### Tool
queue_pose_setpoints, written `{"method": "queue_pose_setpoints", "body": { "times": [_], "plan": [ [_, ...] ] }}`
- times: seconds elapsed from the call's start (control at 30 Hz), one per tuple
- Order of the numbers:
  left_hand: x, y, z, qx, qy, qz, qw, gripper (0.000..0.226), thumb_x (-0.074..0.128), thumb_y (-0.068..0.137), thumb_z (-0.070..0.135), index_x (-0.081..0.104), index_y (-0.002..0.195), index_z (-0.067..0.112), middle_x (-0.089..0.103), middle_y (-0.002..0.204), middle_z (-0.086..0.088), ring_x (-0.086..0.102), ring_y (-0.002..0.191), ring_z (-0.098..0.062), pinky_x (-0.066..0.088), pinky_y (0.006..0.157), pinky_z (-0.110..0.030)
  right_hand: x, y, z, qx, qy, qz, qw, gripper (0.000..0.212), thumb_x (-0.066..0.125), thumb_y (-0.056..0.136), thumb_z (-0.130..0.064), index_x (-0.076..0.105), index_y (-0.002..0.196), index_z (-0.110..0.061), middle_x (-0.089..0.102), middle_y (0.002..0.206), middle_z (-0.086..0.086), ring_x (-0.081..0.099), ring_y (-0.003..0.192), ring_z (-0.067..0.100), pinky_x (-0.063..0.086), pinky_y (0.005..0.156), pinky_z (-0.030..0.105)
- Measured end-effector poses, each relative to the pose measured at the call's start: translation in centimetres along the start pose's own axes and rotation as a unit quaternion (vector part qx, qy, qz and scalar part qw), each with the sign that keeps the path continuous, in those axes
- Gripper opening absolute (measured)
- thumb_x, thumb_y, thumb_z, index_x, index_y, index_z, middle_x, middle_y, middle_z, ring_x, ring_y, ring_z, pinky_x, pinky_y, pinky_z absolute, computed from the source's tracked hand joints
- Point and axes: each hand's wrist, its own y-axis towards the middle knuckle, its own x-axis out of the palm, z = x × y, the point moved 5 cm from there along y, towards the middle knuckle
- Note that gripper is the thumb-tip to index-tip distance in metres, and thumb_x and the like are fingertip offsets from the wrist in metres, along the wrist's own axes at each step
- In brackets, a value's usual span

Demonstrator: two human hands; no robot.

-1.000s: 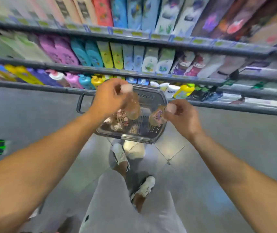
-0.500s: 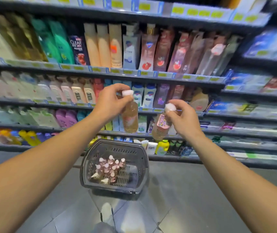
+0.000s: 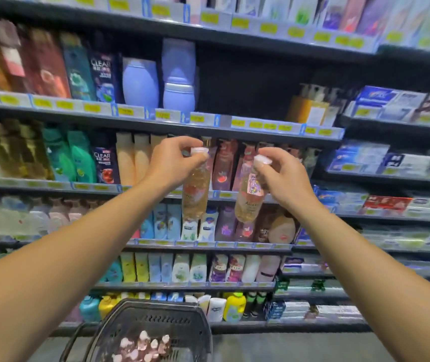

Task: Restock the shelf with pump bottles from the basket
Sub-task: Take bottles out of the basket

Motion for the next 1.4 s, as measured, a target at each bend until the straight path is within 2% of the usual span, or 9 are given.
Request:
{"method": "queue_pose_setpoints", "body": {
  "times": [0.07,0.17,0.37,0.6,0.7,0.83,0.97,1.23,1.4],
  "plan": [
    [0.5,2.2,0.2,0.012,-0.013,0.0,1.0,0.029,0.075,0.082,0.034,0.074,0.108,0.022,0.071,0.088,0.008,0.063,0.075,-0.004,0.052,0.076,-0.026,-0.3,2.0,-0.1,-0.012,-0.01,0.01,1.0,0.023,0.063,0.09,-0.029,0.064,0.113,-0.027,0.069,0.096,-0.004,0.068,0.081,0.017,0.057,0.077,0.04],
    [1.4,5.6,0.3,0.027,-0.035,-0.004,0.999,0.032,0.075,0.083,0.033,0.073,0.112,0.02,0.072,0.095,0.002,0.066,0.086,-0.012,0.056,0.084,-0.033,-0.7,5.1,-0.2,-0.026,-0.031,0.029,0.999,0.027,0.063,0.09,-0.031,0.066,0.116,-0.024,0.069,0.104,-0.004,0.066,0.092,0.017,0.054,0.086,0.04],
    [3.6,11.5,1.0,0.064,-0.05,-0.018,0.997,0.021,0.074,0.082,0.03,0.073,0.101,0.022,0.069,0.089,0.006,0.061,0.069,-0.01,0.053,0.073,-0.029,-1.0,9.6,0.2,-0.037,-0.042,0.062,0.996,0.022,0.062,0.092,-0.025,0.065,0.113,-0.023,0.065,0.098,-0.013,0.058,0.078,-0.015,0.042,0.063,0.003],
    [6.8,16.6,2.3,0.074,-0.065,-0.032,0.995,0.025,0.074,0.078,0.036,0.073,0.1,0.025,0.072,0.088,0.008,0.065,0.079,-0.007,0.055,0.08,-0.03,-2.8,14.6,1.7,-0.038,-0.031,0.099,0.994,0.027,0.063,0.092,-0.028,0.063,0.119,-0.026,0.066,0.107,-0.009,0.065,0.09,0.007,0.05,0.073,0.021],
    [8.6,18.4,2.5,0.068,-0.074,-0.03,0.994,0.026,0.072,0.076,0.04,0.073,0.099,0.026,0.071,0.086,0.009,0.066,0.078,-0.009,0.057,0.079,-0.034,-4.4,17.5,1.7,-0.062,-0.026,0.13,0.989,0.026,0.063,0.091,-0.026,0.065,0.117,-0.024,0.066,0.108,-0.01,0.063,0.097,0.007,0.053,0.082,0.027],
    [11.1,20.5,2.8,0.064,-0.068,-0.021,0.995,0.024,0.073,0.08,0.035,0.074,0.102,0.025,0.071,0.086,0.009,0.065,0.077,-0.007,0.056,0.077,-0.031,-6.3,21.6,2.4,-0.082,0.004,0.141,0.987,0.025,0.064,0.091,-0.024,0.065,0.116,-0.023,0.068,0.107,-0.006,0.066,0.093,0.008,0.056,0.08,0.029],
    [13.4,22.8,3.5,0.053,-0.08,-0.001,0.995,0.022,0.075,0.079,0.033,0.075,0.099,0.024,0.071,0.08,0.008,0.061,0.065,-0.006,0.053,0.071,-0.027,-8.1,25.3,3.3,-0.108,0.013,0.139,0.984,0.025,0.063,0.092,-0.023,0.066,0.117,-0.021,0.067,0.105,-0.009,0.063,0.085,-0.006,0.05,0.072,0.013],
    [17.1,25.0,4.9,0.028,-0.095,0.023,0.995,0.022,0.074,0.081,0.035,0.073,0.102,0.027,0.07,0.086,0.01,0.064,0.076,-0.007,0.056,0.072,-0.03,-8.1,30.8,6.5,-0.161,0.014,0.096,0.982,0.025,0.061,0.093,-0.02,0.064,0.118,-0.023,0.063,0.102,-0.019,0.059,0.091,-0.011,0.045,0.075,0.007],
    [18.5,25.3,5.4,0.014,-0.091,0.034,0.995,0.023,0.074,0.083,0.034,0.073,0.104,0.026,0.069,0.089,0.011,0.062,0.075,-0.004,0.051,0.068,-0.024,-6.9,32.9,9.2,-0.15,0.026,0.068,0.986,0.025,0.06,0.093,-0.016,0.065,0.117,-0.022,0.063,0.099,-0.02,0.06,0.088,-0.009,0.044,0.078,0.01]
  ]
}}
